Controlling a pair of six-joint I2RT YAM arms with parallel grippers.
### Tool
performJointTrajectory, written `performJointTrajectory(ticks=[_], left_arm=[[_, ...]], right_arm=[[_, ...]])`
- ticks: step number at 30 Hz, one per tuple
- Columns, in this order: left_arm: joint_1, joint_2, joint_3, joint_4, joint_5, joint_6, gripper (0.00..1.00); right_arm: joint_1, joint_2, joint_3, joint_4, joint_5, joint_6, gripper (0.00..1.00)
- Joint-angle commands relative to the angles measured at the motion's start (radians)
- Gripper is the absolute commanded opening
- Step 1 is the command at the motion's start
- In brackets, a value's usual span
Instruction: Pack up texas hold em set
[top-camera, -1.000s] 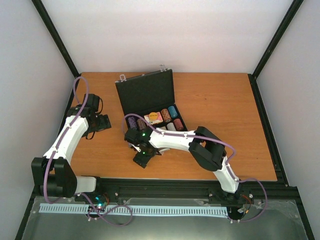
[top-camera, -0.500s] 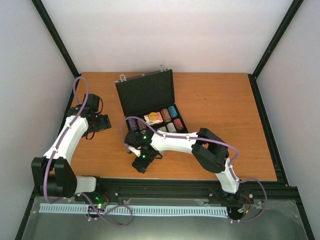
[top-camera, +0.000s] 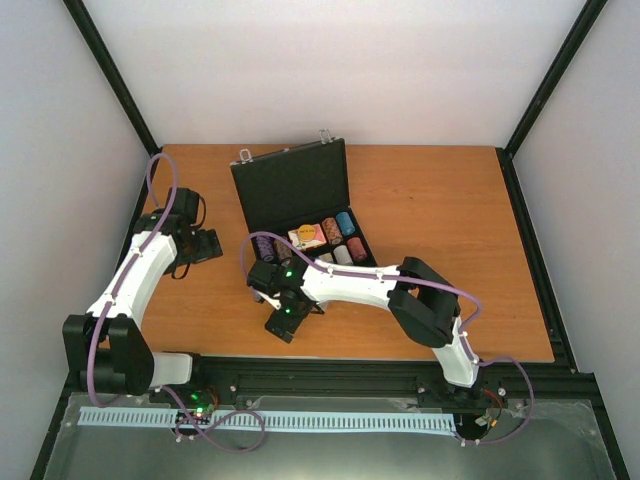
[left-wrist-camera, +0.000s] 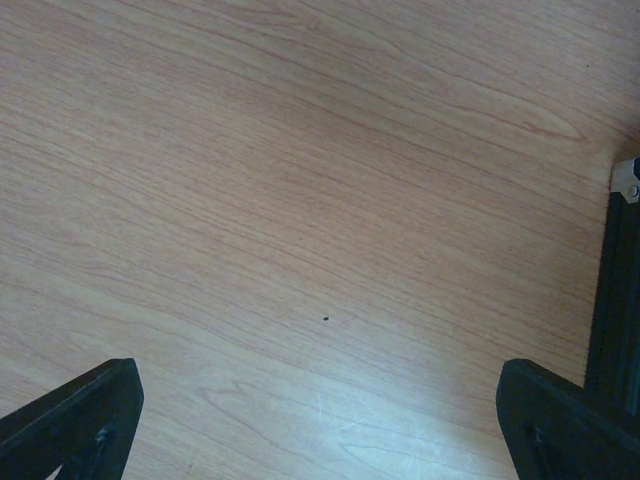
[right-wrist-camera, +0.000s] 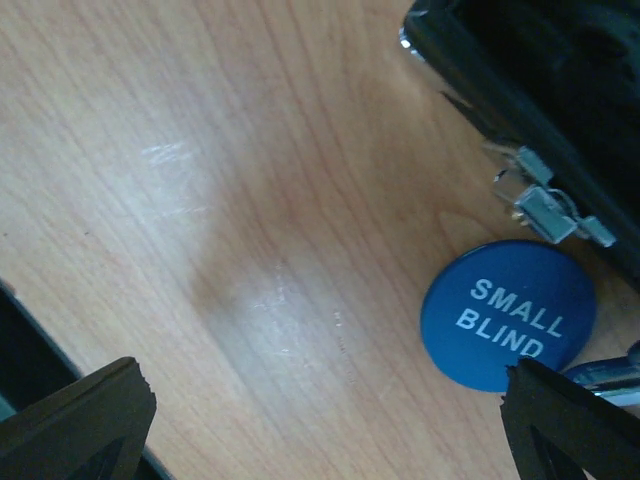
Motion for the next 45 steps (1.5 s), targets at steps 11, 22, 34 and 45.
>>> performJointTrajectory(ticks=[11,22,34,45], left_arm=[[0.004,-0.009,-0.004,0.015,-0.007,0.010,1.00],[0.004,0.009,0.006,0.015,-0.013,0.017,1.00],[0.005,0.026,0.015,0.014,-0.016,0.017,1.00],[0.005,0.026,0.007,0.018,-0.017,0.016,1.00]], right_arm=[[-0.043,0.084,0.050,0.037,0.061,-0.081,0.97],[-0.071,0.125,0.062,0.024,0.034,-0.130,0.97],[-0.016,0.036,-0.007,0.049,-0.265,-0.159,0.94],[-0.010,0.025,0.008,0.051,0.078,-0.089,0.97]])
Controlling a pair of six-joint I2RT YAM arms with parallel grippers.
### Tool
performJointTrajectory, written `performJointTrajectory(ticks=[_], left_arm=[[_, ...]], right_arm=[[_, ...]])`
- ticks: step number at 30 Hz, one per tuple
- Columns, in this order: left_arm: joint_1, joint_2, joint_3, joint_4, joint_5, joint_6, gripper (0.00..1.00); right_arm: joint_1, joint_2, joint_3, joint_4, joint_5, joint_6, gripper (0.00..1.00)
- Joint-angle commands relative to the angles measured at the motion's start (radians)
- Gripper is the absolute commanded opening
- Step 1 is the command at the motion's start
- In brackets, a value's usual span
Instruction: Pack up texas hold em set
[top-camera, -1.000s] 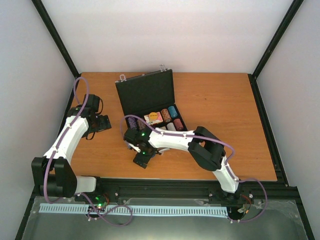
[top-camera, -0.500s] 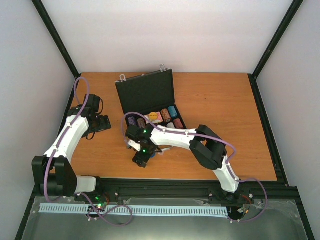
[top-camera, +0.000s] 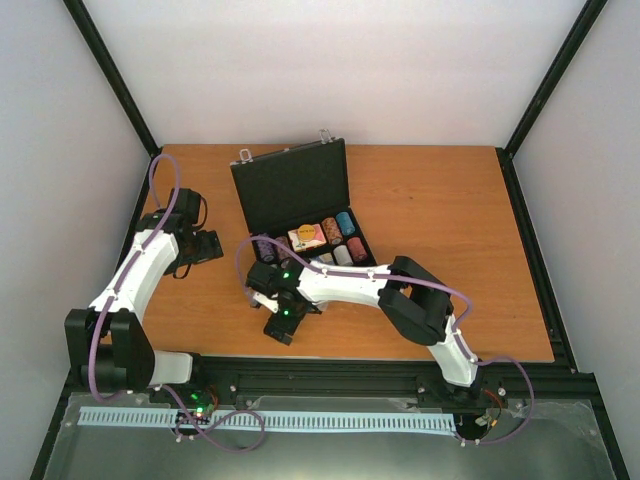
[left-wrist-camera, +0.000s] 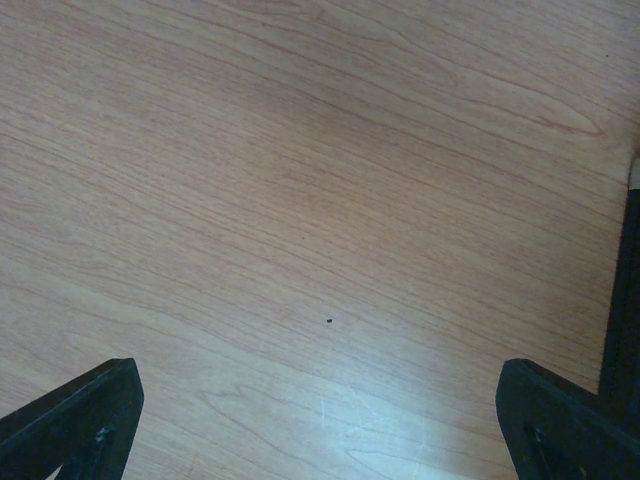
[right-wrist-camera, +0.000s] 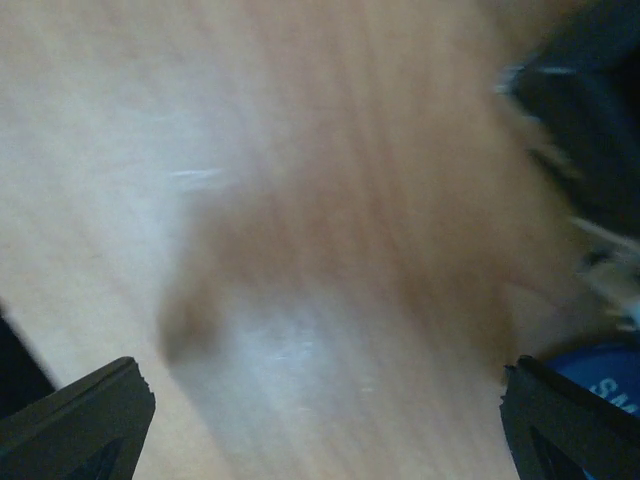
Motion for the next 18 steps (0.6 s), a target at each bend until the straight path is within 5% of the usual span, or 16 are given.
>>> performJointTrajectory(ticks=[1,18], left_arm=[[0.005,0.002,0.014,0.010,-0.013,0.015,1.00],[0.005,0.022,0.022,0.012,-0.019,0.007,1.00]], right_arm=[[-0.004,-0.028,0.002,0.004,0.202,0.024,0.97],[-0.050,0.019,-0.021,0.015,0.367,-0.054,1.00]])
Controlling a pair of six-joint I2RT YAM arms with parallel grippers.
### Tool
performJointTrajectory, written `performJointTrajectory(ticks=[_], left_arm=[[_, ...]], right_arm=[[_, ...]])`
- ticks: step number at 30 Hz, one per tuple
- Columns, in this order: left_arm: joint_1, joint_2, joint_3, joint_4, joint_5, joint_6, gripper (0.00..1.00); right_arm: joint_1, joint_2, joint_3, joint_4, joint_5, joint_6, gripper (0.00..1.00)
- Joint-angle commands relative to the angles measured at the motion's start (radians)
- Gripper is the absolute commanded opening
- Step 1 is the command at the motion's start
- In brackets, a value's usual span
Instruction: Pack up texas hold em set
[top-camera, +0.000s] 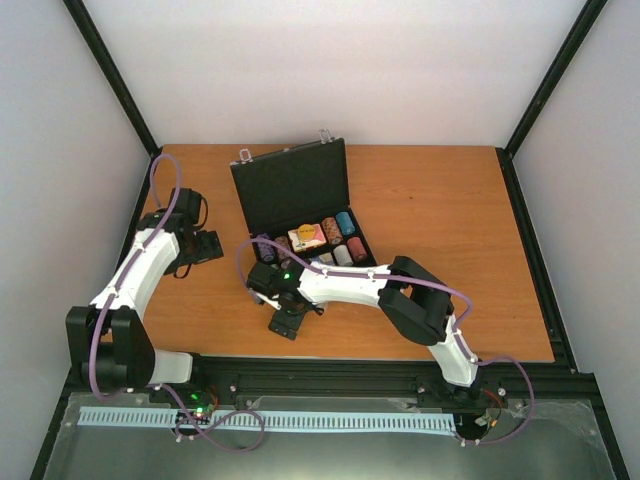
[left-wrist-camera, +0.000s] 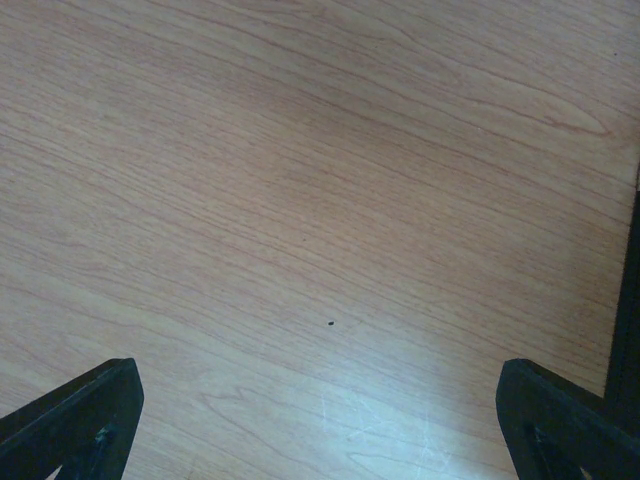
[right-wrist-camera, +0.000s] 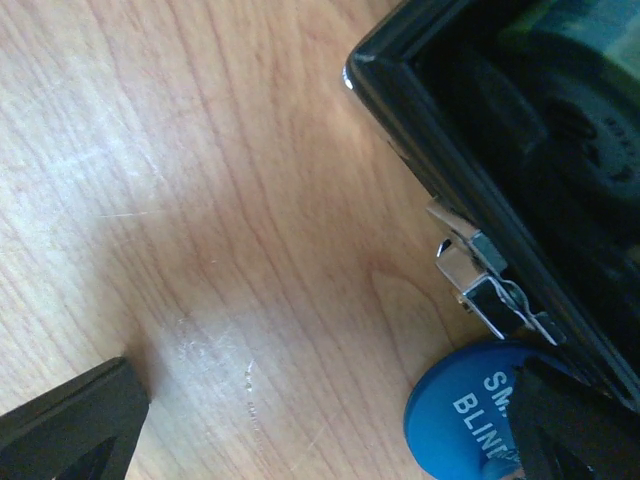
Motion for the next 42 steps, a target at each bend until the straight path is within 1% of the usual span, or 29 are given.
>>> performJointTrajectory(ticks=[1,6,12,15,19,22,27,33,42], left_arm=[[0.005,0.015,0.024,0.008,-0.016,0.007,1.00],[0.004,0.033,0.039,0.010,-0.014,0.007,1.00],[0.005,0.052,0.047,0.013,-0.009,0.007,1.00],[0.005,0.064,0.056,0.014,-0.010,0.011,1.00],[0.005,0.071,0.065,0.013,-0.009,0.014,1.00],[0.004,0.072,0.066,0.014,-0.010,0.015,1.00],[0.005,0.075,0.064,0.017,-0.003,0.014,1.00],[0.005,0.070,0.059,0.016,-0.003,0.016,1.00],[0.005,0.075,0.055,0.021,-0.001,0.016,1.00]], right_arm=[[-0.054,0.021,-0.010,0.003,0.150,-0.020,1.00],[-0.132,0.020,-0.015,0.014,0.123,-0.016,1.00],[-0.226,0.038,0.032,0.020,0.064,-0.024,1.00],[-0.235,0.042,0.055,0.017,0.025,-0.036,1.00],[-0.223,0.003,0.021,0.033,-0.059,-0.034,1.00],[-0.204,-0.029,-0.019,0.036,-0.066,-0.028,1.00],[-0.197,-0.038,-0.072,0.045,-0.086,0.011,1.00],[-0.198,-0.036,-0.106,0.057,-0.040,0.058,1.00],[-0.205,-0.012,-0.089,0.042,0.043,0.080,1.00]])
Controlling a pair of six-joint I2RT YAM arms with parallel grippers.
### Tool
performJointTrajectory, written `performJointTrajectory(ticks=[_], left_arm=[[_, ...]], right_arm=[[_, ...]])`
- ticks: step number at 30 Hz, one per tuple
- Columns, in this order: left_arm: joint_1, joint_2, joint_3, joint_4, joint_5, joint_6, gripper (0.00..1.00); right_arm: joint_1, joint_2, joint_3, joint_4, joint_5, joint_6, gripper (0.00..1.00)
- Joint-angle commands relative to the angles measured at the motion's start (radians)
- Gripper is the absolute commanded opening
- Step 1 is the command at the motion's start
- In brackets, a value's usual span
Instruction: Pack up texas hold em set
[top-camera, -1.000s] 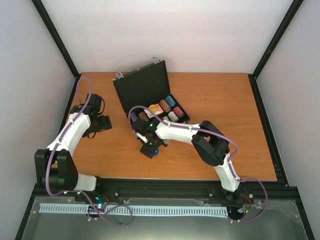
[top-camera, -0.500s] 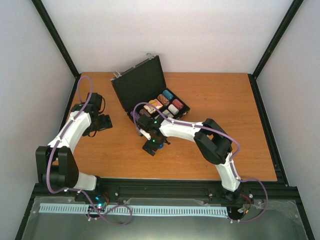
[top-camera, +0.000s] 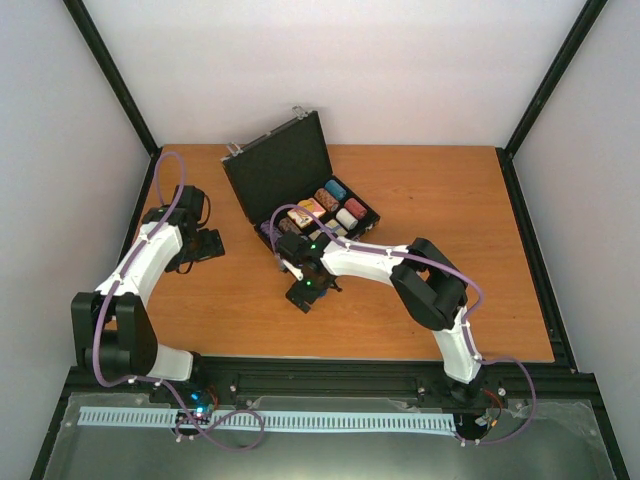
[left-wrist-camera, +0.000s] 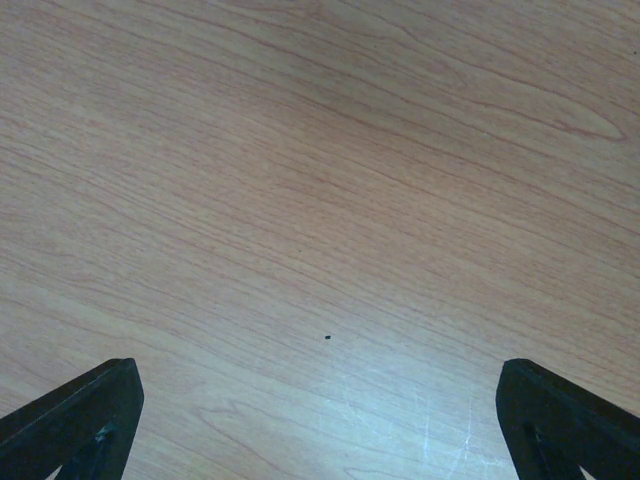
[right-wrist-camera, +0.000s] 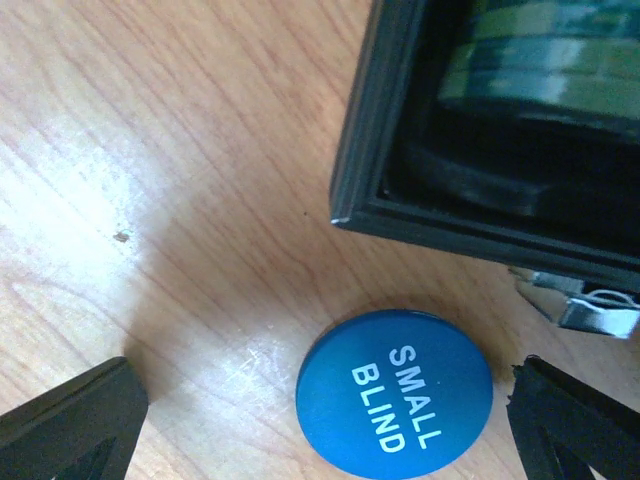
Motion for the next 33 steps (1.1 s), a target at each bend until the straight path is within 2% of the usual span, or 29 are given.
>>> performJointTrajectory(ticks=[1,6,12,15,21,25,29,33], left_arm=[[0.005,0.004,0.030,0.012,0.000,0.016,1.00],[0.005,-0.003,0.025,0.010,-0.006,0.017,1.00],[0.005,-0.006,0.025,0.009,-0.010,0.016,1.00],[0.005,-0.005,0.027,0.007,-0.013,0.016,1.00],[0.005,-0.003,0.026,0.007,-0.011,0.013,1.00],[0.005,0.002,0.035,0.007,-0.010,0.012,1.00],[0.005,0.006,0.039,0.008,-0.009,0.010,1.00],[0.004,0.007,0.040,0.008,-0.005,0.008,1.00]], right_arm=[[-0.006,0.026,-0.012,-0.021,0.109,0.026,1.00],[-0.009,0.010,-0.033,-0.024,0.089,0.025,0.97],[-0.030,0.008,-0.060,-0.010,0.043,0.016,0.83],[-0.048,-0.004,-0.077,-0.006,0.035,0.018,0.81],[-0.052,-0.024,-0.107,-0.007,0.036,-0.002,0.68],[-0.043,-0.052,-0.129,-0.004,0.013,0.017,0.65],[-0.020,-0.076,-0.140,-0.003,0.003,0.036,0.59],[-0.003,-0.074,-0.139,-0.002,0.014,0.047,0.58]])
